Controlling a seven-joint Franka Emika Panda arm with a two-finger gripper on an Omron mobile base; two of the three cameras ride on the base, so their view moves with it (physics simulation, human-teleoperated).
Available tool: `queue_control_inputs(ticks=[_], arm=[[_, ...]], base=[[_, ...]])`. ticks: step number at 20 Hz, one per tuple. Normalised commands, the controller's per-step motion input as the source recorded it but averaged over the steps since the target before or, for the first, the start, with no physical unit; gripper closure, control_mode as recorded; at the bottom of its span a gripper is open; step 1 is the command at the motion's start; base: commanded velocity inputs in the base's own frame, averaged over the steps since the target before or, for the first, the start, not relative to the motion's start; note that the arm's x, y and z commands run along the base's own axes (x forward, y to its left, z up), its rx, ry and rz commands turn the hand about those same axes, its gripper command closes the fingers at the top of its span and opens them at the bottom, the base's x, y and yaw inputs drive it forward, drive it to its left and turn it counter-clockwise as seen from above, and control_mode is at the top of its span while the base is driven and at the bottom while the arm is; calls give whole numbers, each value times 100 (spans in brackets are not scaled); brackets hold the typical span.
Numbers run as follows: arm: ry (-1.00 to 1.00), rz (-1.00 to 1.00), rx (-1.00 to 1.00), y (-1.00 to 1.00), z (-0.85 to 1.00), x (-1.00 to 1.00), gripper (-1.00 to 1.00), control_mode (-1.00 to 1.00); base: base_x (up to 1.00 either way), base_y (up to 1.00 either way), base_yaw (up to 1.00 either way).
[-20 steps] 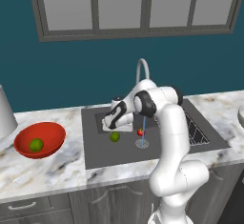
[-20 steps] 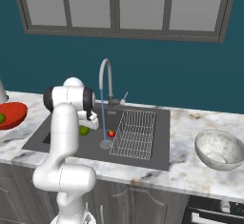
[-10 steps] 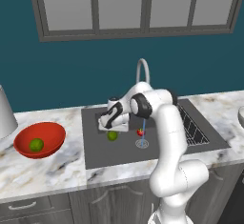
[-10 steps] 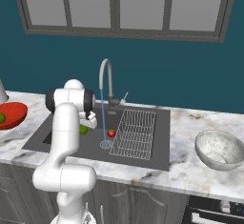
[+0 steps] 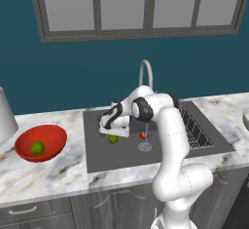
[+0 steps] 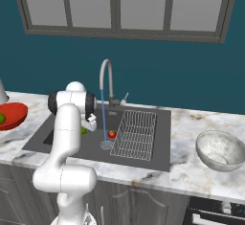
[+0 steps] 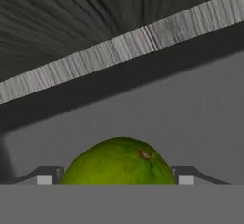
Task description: Pick the limes from the sink and place them in one bowl. Place the tomato in the other bowl. Then turn off the sink faucet.
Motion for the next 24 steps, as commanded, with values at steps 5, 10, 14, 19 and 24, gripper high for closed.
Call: queue_control_inputs(ticks=[5, 10, 14, 19, 24], arm=[[3, -12, 5, -1, -2, -9, 100, -100], [0, -12, 0, -34, 19, -33, 100, -100], [0, -8, 0, -48, 49, -40, 100, -100], [0, -7, -2, -29, 75, -51, 100, -100], [-2, -5, -4, -1, 93, -55, 100, -100]], base=[[0, 0, 0], [0, 0, 0], [0, 0, 0], [0, 0, 0], [0, 0, 0]])
